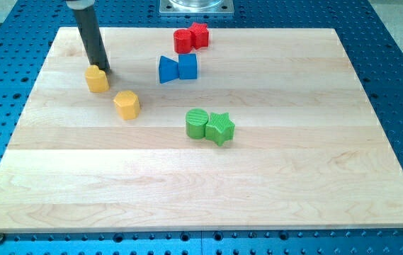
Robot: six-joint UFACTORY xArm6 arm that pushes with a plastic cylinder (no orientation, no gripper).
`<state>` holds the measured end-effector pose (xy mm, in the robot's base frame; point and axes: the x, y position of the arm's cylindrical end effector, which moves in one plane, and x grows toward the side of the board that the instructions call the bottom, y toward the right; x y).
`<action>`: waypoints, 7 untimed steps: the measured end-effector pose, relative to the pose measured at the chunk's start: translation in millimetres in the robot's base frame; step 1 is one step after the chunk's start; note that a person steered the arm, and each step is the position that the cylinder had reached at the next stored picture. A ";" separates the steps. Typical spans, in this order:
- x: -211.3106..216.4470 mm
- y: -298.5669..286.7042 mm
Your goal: Move the heart to the hexagon
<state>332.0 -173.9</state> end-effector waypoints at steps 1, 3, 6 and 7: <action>6.5 -4.5; 40.4 -25.0; 91.9 -7.6; 92.0 -7.0</action>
